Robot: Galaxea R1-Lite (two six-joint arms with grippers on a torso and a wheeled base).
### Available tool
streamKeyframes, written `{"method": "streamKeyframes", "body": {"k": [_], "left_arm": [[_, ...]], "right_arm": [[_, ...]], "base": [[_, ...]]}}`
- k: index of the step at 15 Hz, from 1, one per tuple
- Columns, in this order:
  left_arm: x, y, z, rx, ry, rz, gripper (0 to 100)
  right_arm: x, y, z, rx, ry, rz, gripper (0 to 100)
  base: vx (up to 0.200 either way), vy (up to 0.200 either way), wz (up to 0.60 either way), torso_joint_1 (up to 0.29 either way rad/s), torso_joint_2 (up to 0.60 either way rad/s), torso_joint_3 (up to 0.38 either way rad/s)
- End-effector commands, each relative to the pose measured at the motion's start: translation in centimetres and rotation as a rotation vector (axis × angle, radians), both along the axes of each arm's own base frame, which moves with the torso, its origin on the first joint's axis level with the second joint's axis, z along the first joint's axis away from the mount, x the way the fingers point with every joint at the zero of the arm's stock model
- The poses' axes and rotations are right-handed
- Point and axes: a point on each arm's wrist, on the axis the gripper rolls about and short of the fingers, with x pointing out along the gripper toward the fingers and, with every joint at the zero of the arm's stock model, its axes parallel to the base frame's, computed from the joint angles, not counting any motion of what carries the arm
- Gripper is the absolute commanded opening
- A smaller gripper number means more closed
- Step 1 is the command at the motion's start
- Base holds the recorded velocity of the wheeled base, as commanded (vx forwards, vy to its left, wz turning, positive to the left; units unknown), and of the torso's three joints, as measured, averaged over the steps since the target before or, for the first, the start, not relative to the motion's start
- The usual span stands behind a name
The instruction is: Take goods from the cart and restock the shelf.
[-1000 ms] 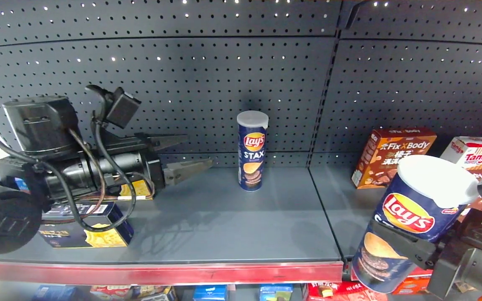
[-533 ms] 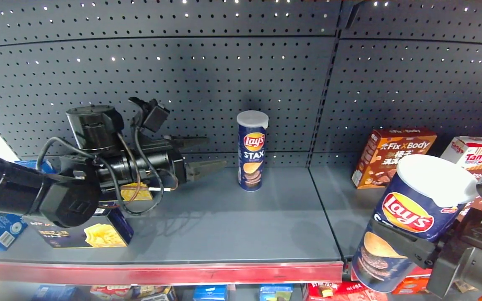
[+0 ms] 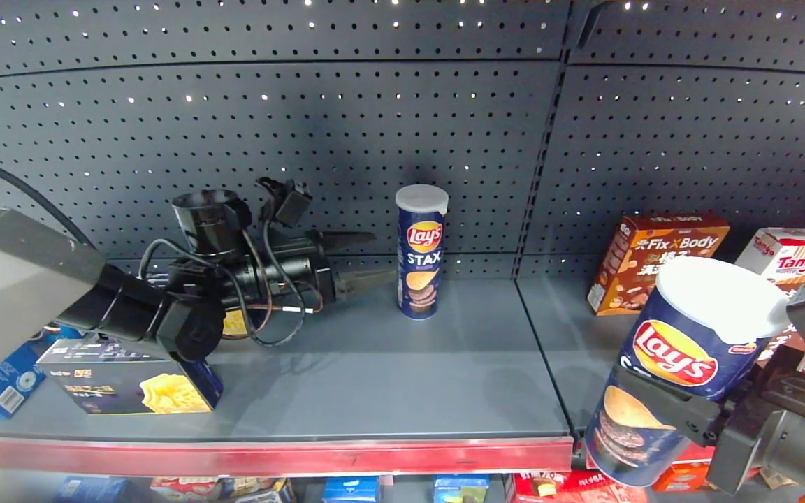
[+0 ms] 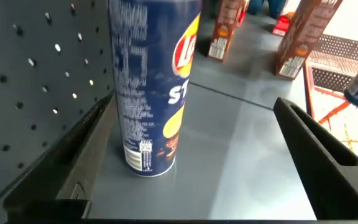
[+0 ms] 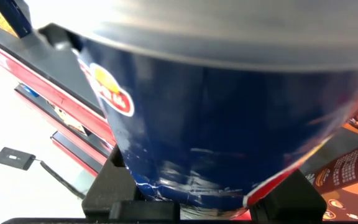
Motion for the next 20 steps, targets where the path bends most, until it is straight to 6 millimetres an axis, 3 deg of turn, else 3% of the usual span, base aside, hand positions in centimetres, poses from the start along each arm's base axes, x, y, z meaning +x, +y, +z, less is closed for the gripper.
{"method": "streamKeyframes", "body": {"k": [1, 7, 14, 20], "left_arm": [[1.0, -0.2, -1.6, 0.005, 0.028, -0.027, 100], [3.3, -0.6, -1.2, -0.015, -0.001, -0.041, 100], [5.4, -0.4, -2.5, -0.019, -0.004, -0.034, 100], [7.6, -2.8, -1.3, -0.023, 0.005, -0.073, 100]], "right_arm": [[0.0, 0.0, 0.0, -0.002, 0.001, -0.001, 0], [0.1, 0.1, -0.1, -0.004, 0.004, -0.001, 0], [0.2, -0.1, -0.1, -0.005, 0.005, -0.010, 0], [0.3, -0.3, -0.1, -0.003, 0.003, -0.025, 0]], "base": [[0.000, 0.000, 0.00, 0.000, 0.00, 0.000], [0.000, 0.000, 0.00, 0.000, 0.00, 0.000], [0.000, 0.000, 0.00, 0.000, 0.00, 0.000], [0.000, 0.000, 0.00, 0.000, 0.00, 0.000]]}}
